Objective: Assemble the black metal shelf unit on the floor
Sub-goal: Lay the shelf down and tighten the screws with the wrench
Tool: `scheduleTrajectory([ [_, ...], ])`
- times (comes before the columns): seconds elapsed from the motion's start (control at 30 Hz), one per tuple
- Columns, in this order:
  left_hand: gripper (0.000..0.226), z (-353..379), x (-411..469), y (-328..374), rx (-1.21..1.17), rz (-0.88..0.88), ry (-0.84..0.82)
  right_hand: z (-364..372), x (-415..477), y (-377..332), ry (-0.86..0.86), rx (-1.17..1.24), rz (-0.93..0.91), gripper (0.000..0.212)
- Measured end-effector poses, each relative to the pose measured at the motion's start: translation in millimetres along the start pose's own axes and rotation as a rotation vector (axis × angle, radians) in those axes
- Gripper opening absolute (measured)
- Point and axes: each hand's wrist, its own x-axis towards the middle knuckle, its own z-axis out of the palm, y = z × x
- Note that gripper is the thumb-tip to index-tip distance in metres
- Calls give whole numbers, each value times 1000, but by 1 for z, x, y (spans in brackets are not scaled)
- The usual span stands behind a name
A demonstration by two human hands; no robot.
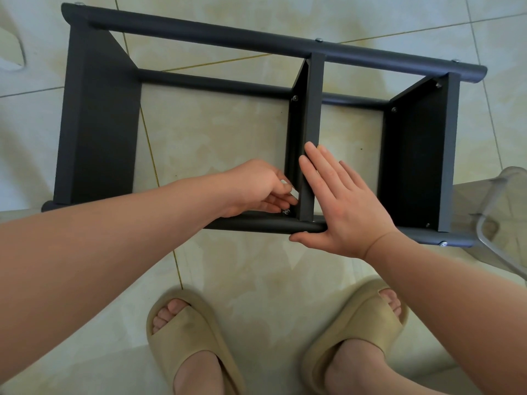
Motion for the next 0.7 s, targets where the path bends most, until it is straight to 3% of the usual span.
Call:
scheduleTrajectory([
  [0.7,18,-14,-5,-4,356,87,-88,1,0,0,4,-2,1,114],
])
